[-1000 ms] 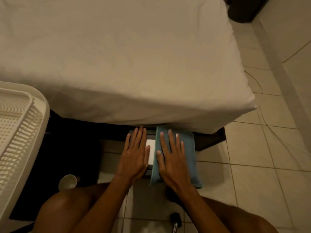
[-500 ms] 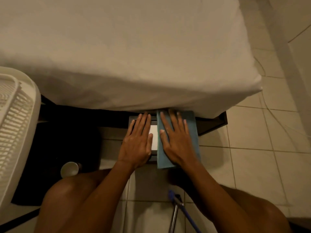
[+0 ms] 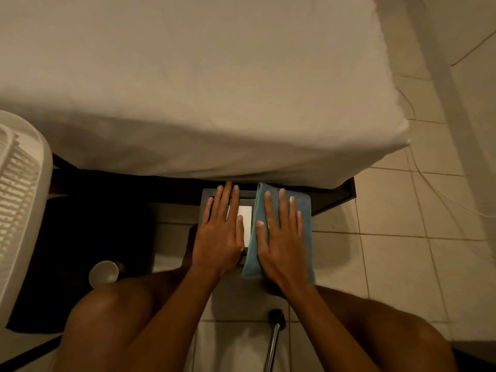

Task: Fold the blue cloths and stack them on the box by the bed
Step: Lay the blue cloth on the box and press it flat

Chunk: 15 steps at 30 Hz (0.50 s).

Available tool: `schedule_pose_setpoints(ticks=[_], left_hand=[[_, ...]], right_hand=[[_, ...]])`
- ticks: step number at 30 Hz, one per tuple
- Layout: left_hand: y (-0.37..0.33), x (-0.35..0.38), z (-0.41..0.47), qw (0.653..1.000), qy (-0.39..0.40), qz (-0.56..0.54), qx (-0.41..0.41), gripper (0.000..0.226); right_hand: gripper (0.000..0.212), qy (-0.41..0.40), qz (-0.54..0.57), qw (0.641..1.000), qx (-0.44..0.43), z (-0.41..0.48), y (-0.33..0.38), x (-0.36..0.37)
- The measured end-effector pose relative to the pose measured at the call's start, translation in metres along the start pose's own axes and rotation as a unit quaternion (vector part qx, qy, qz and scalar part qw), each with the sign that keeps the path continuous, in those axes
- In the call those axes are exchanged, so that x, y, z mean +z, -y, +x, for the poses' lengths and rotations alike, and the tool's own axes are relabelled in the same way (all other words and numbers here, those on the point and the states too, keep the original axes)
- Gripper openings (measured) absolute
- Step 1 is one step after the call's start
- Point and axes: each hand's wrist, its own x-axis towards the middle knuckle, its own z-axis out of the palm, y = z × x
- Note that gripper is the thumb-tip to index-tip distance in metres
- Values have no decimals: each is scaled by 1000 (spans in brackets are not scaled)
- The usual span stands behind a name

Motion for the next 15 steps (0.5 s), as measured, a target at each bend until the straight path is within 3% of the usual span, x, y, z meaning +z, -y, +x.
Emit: schedule_pose_setpoints(ticks=[6, 11, 15], left_hand=[[2, -3, 9, 1000, -5, 4, 8, 61], [1, -2, 7, 1000, 2, 11, 3, 62], [0, -1, 8, 1000, -1, 12, 5, 62]], right_hand=[[63, 32, 10, 999, -27, -2, -15, -4], [64, -24, -13, 999, 45, 31, -2, -5], [65, 24, 9, 999, -21, -14, -10, -8]])
